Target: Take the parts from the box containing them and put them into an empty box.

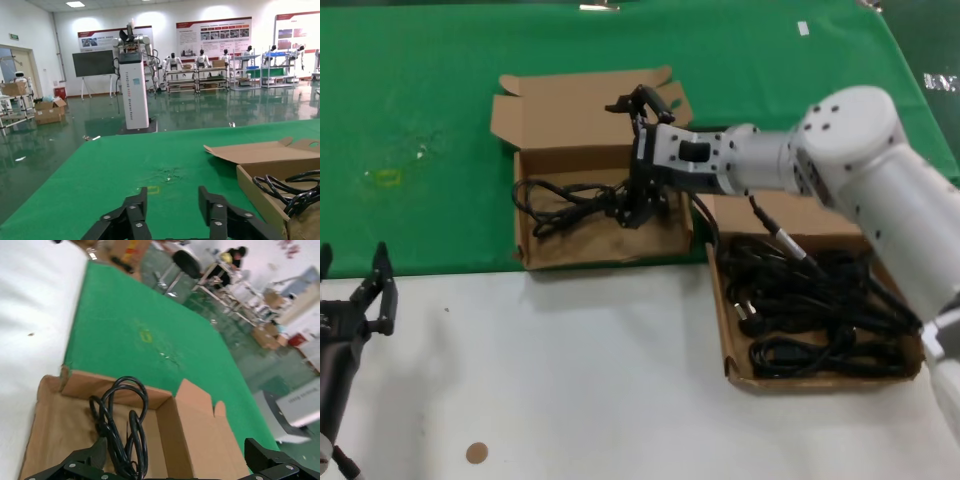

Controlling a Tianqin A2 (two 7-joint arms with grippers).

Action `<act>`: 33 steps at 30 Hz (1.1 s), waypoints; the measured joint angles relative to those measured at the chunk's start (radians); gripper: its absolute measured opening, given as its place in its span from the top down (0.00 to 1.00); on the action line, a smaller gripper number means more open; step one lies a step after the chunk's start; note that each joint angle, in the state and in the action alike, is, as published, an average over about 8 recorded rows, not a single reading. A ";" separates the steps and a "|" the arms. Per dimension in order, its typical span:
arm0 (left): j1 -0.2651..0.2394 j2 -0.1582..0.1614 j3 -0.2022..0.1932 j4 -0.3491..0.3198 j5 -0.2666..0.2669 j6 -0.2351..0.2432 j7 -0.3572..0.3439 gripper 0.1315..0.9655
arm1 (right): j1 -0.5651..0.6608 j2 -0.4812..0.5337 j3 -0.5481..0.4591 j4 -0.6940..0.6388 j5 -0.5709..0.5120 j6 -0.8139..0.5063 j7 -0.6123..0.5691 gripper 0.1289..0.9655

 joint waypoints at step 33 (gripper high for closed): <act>0.000 0.000 0.000 0.000 0.000 0.000 0.000 0.10 | -0.619 0.095 0.215 0.604 0.195 0.400 0.305 0.00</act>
